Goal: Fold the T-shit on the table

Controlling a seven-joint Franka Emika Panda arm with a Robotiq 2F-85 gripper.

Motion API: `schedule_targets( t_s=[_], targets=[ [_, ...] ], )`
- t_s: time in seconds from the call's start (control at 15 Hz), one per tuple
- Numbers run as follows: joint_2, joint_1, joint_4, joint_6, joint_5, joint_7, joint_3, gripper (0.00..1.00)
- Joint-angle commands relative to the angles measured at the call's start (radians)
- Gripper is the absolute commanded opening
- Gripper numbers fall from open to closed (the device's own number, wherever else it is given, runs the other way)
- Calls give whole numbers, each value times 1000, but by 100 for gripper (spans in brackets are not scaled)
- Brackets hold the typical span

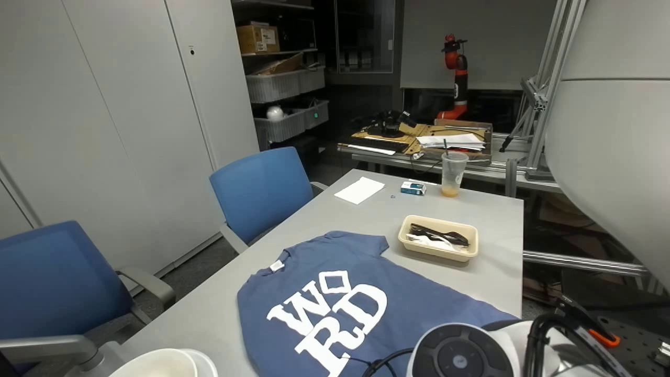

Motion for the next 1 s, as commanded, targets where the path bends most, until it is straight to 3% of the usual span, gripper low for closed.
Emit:
schedule_targets(
  t_s=[0.0, 0.2, 0.33, 0.4, 0.53, 0.8, 0.93],
  targets=[
    [-129, -86, -87, -81, 4, -72, 55, 3],
    [-232, -113, -97, -144, 2, -94, 45, 3],
    [-310, -79, -88, -159, -41, -52, -12, 3],
    [-354, -17, -75, -167, -125, 24, -87, 3],
    [-386, 16, -28, -181, -264, 109, -158, 3],
    [-365, 61, 132, -200, -608, 376, -267, 3],
    [-310, 64, 223, -194, -737, 491, -288, 3]
  ],
)
